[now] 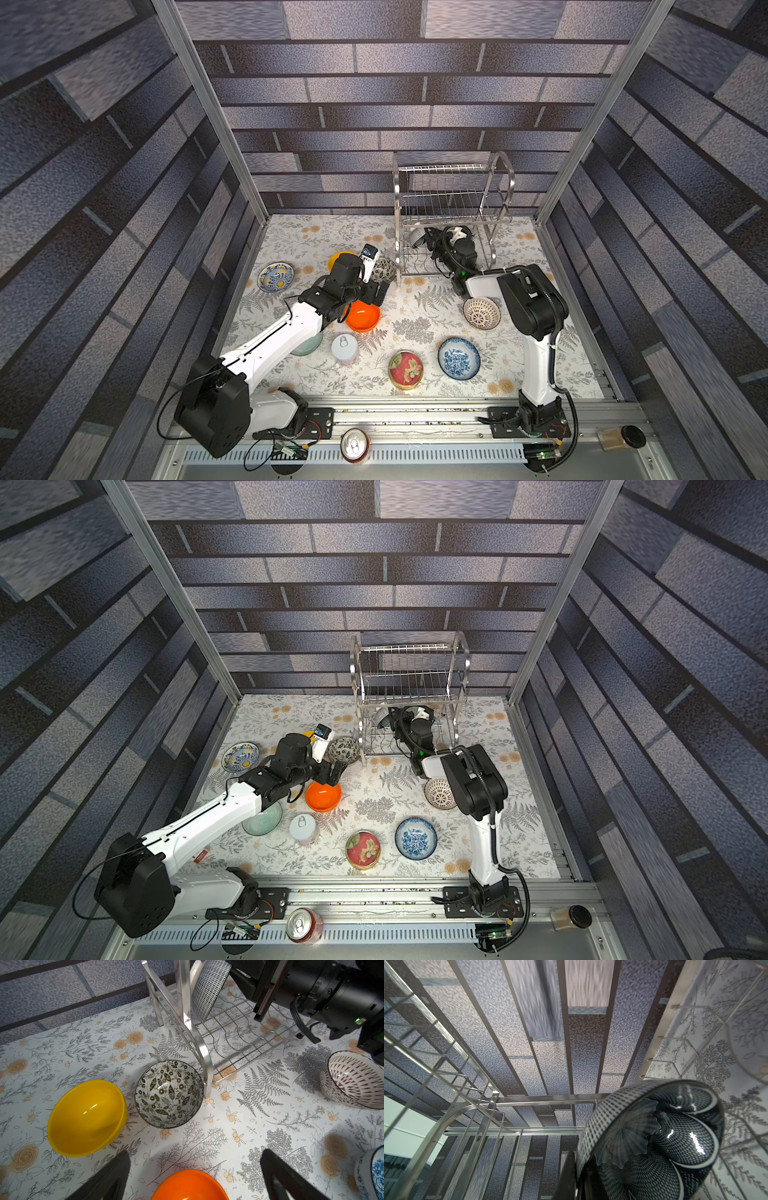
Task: Load bowls into a dish rack
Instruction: Place the bowl in the dish rack.
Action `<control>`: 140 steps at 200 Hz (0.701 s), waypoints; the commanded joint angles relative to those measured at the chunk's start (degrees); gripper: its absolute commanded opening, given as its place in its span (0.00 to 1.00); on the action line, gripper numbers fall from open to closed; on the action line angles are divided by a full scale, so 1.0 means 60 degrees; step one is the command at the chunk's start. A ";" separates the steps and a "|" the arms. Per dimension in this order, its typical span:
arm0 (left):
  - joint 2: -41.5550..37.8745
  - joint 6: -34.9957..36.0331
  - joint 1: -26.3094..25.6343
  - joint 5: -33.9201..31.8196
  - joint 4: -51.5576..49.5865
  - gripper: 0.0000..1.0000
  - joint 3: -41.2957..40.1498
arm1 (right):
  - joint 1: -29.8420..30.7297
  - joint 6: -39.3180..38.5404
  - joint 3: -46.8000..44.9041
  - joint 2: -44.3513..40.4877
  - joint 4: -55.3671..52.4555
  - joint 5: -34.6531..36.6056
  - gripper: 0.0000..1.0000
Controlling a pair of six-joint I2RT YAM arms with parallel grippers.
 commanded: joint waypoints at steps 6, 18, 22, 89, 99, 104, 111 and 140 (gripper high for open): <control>0.0110 0.0155 0.0008 -0.0325 -0.0346 1.00 0.0331 | -0.0138 0.0076 0.0804 0.0304 0.0746 -0.0750 0.02; 0.0133 0.0156 0.0008 -0.0302 -0.0346 1.00 0.0337 | -0.0195 0.0038 0.1031 0.0450 0.0574 -0.0918 0.02; 0.0143 0.0156 0.0026 -0.0287 -0.0346 1.00 0.0336 | -0.0211 0.0025 0.1101 0.0500 0.0582 -0.0969 0.02; 0.0303 0.0180 0.0228 -0.0059 -0.0326 1.00 0.0362 | -0.0323 0.0050 0.2224 0.1431 0.0363 -0.1626 0.03; 0.0275 0.0199 0.0239 -0.0047 -0.0272 1.00 0.0330 | -0.0331 0.0007 0.2365 0.1520 0.0272 -0.1778 0.03; 0.0272 0.0199 0.0249 -0.0051 -0.0253 1.00 0.0312 | -0.0329 -0.0001 0.2418 0.1553 0.0216 -0.1834 0.03; 0.0282 0.0199 0.0261 -0.0031 -0.0230 1.00 0.0314 | -0.0337 -0.0015 0.2484 0.1628 0.0172 -0.1900 0.03; 0.0313 0.0185 0.0279 0.0036 -0.0215 1.00 0.0303 | -0.0359 -0.0016 0.2606 0.1845 0.0136 -0.2055 0.04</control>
